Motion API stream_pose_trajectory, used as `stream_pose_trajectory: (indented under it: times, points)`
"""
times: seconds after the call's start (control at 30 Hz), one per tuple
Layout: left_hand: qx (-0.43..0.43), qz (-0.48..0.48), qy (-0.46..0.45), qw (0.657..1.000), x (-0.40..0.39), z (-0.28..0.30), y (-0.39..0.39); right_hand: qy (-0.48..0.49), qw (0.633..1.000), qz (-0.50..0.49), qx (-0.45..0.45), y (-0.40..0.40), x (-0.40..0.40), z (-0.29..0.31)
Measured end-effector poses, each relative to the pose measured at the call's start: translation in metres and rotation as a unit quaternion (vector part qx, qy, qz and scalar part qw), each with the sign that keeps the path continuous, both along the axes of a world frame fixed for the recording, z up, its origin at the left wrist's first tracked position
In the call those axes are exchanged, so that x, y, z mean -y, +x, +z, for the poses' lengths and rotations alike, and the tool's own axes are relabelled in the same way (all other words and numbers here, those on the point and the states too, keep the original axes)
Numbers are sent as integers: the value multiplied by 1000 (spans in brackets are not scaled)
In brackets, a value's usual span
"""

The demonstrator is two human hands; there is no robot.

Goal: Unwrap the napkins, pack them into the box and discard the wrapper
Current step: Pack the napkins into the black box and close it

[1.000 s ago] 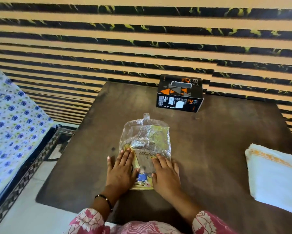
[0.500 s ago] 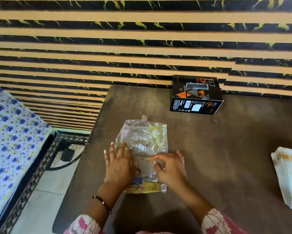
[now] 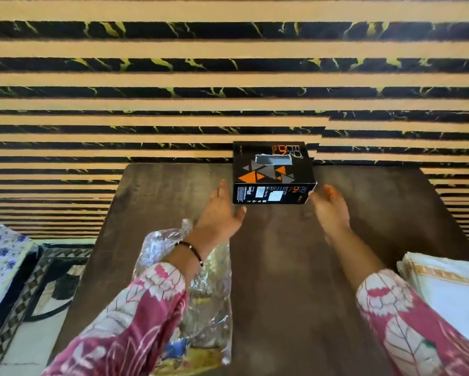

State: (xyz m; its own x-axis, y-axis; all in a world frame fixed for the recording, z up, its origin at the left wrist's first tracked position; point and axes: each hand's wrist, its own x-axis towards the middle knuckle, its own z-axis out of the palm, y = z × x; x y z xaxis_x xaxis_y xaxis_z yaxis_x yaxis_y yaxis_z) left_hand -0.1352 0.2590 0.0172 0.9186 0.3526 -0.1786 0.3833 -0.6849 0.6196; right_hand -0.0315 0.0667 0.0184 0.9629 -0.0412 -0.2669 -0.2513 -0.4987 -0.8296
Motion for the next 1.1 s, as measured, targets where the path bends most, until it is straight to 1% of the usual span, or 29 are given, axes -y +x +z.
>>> stream_pose_trajectory:
  times: [0.07, 0.17, 0.27, 0.43, 0.53, 0.67, 0.83, 0.97, 1.1]
  points:
    - [-4, 35, -33, 999, 1, -3, 20, 39, 999, -15, -30, 17, 0, -3]
    - [21, 49, -65, 997, 8, -8, 35, 112, 992, -8, -57, 28, -3, -2]
    - [32, 56, -53, 997, 17, -8, 37, 139, 988, 20, -61, 28, 0, -2]
    - [18, 24, -34, 999, 34, -9, 19, 143, 988, 27, -54, 5, 21, 0]
    - [12, 0, -31, 999, 51, -12, -1, 132, 989, 37, -48, -22, 43, -2]
    - [7, -3, -39, 999, 71, -15, -30, 131, 989, 35, -63, -62, 73, -6]
    - [14, -36, 22, 999, 99, -14, -86, 132, 987, 60, -75, -110, 108, -9]
    - [22, -52, 41, 998, 116, -15, -125, 121, 988, 59, -70, -139, 130, -12]
    - [32, -44, 59, 997, 133, -14, -147, 141, 985, 47, -90, -157, 153, -13]
